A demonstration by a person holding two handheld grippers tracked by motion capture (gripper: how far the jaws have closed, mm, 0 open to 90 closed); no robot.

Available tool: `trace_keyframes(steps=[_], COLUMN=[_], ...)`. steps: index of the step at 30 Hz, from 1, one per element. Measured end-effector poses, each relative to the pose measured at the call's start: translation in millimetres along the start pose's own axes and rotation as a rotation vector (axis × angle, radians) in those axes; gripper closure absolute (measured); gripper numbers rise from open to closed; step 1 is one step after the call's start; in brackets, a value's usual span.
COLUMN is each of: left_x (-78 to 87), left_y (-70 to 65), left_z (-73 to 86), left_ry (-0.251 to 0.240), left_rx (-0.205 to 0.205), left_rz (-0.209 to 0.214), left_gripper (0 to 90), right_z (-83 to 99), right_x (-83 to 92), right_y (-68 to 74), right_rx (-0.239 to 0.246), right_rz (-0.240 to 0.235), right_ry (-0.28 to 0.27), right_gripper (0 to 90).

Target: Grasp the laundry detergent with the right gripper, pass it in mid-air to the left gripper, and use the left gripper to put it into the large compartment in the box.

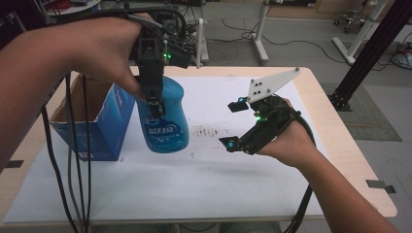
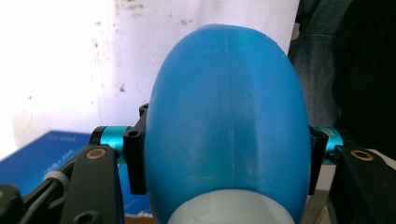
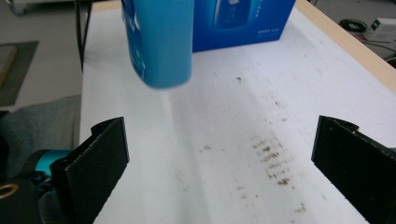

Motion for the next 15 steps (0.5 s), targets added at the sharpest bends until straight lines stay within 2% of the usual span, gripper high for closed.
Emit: trace_keyframes(steps=[5,6,7,12,15], left_x=[8.7,8.7,12.4,25.3,34.5], left_y=[3.4,3.4,4.8,9.1,12.8], left_z=[11.4,11.4,16.4,30.2,40.2], left_ry=[-0.004,-0.004,-0.005,-0.024,-0.034], left_rx=[0.06,0.06,0.095,0.173,0.248], left_rz=[0.011,0.011,0.018,0.029,0.035], left_gripper=[38.5,38.5,38.4,38.4,38.4], right_z=[-0.1,-0.1,-0.4,-0.3,0.7], right_x=[5.9,7.1,8.6,15.5,20.4], right_y=[-5.7,-7.5,-9.3,-17.6,-23.5], right_rx=[0.022,0.03,0.035,0.053,0.078], right_rz=[0.012,0.012,0.015,0.012,0.015], right_ry=[0.048,0.063,0.079,0.167,0.226], right_gripper=[2.6,2.0,1.2,0.5,0.5])
Point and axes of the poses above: each handheld gripper's, and its own axes: x roughly backward along the jaws, z roughly out of its underside, y roughly to its left, the point moved 9 cm from there along -x, roughly forward along the jaws, and after that the axes turned 2 degrees about y, right-handed, at the moved point
